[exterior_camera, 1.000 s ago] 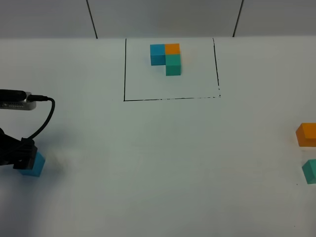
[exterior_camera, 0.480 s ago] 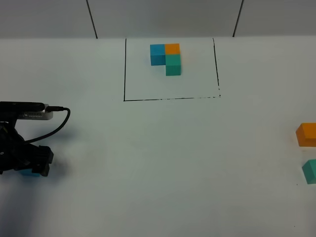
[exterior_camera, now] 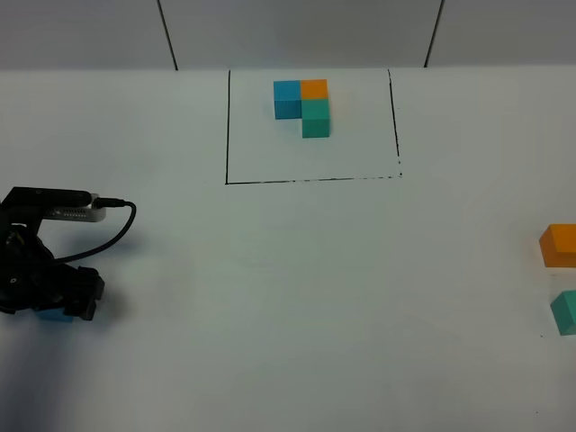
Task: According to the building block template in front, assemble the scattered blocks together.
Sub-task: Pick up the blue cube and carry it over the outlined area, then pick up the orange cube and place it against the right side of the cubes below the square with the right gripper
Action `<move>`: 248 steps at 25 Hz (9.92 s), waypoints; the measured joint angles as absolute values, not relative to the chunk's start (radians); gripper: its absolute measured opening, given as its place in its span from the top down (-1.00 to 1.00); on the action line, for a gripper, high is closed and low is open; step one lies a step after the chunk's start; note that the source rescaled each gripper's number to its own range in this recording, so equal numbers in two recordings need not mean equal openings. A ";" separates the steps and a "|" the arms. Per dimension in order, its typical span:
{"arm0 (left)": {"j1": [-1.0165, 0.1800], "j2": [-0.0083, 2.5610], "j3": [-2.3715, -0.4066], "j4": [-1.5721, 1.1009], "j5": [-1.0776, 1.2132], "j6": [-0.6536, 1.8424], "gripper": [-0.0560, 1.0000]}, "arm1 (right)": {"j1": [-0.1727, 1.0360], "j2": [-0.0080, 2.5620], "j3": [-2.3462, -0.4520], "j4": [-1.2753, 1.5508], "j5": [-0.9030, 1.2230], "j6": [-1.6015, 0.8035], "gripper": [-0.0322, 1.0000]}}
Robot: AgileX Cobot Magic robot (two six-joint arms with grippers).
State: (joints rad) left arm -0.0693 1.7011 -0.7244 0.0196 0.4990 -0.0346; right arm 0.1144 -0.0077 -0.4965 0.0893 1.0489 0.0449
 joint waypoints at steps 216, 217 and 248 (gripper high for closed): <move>-0.042 -0.007 -0.505 -0.139 1.058 0.036 -0.40 | -0.110 1.576 -0.868 0.104 0.681 -0.061 -0.75; -0.042 -0.007 -0.505 -0.139 1.058 0.036 -0.40 | -0.111 1.590 -0.868 0.107 0.662 -0.073 -0.74; -0.042 -0.007 -0.505 -0.139 1.058 0.036 -0.40 | -0.161 1.809 -0.873 0.064 0.489 -0.099 0.49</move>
